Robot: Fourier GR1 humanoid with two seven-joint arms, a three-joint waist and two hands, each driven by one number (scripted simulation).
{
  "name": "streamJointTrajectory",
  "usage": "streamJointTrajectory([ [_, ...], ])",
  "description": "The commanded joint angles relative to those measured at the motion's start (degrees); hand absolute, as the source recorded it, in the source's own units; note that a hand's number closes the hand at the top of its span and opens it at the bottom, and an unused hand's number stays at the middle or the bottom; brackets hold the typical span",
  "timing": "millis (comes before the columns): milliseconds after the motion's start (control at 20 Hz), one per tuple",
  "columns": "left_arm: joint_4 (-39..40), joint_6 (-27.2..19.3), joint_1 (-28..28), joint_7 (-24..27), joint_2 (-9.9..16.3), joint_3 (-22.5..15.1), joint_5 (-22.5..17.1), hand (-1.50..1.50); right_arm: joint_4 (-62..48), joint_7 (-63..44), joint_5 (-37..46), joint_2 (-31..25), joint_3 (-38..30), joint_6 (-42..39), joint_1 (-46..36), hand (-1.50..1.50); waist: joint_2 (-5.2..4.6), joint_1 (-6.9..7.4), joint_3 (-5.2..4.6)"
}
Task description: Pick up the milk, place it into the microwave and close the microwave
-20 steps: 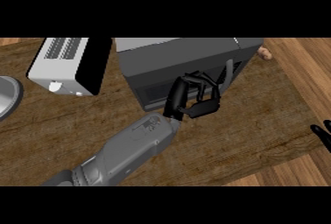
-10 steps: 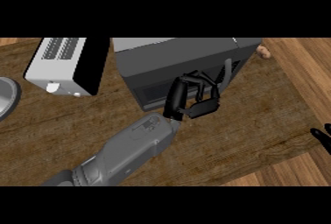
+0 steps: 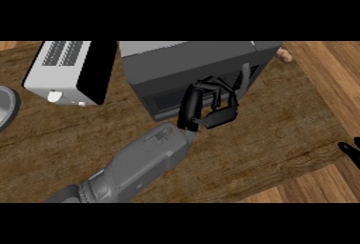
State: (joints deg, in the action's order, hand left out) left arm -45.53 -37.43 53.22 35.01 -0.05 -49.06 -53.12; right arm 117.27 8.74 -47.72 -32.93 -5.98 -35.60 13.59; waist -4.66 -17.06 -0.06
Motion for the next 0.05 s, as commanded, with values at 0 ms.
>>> streamJointTrajectory([
  [0, 6.61, -0.13, 3.2, -0.46, 0.05, 3.81, -1.69, 1.5, 0.32, -0.65, -0.44, -0.85, -0.14, -0.15, -0.12, -1.5, -1.01, -0.17, -0.07],
])
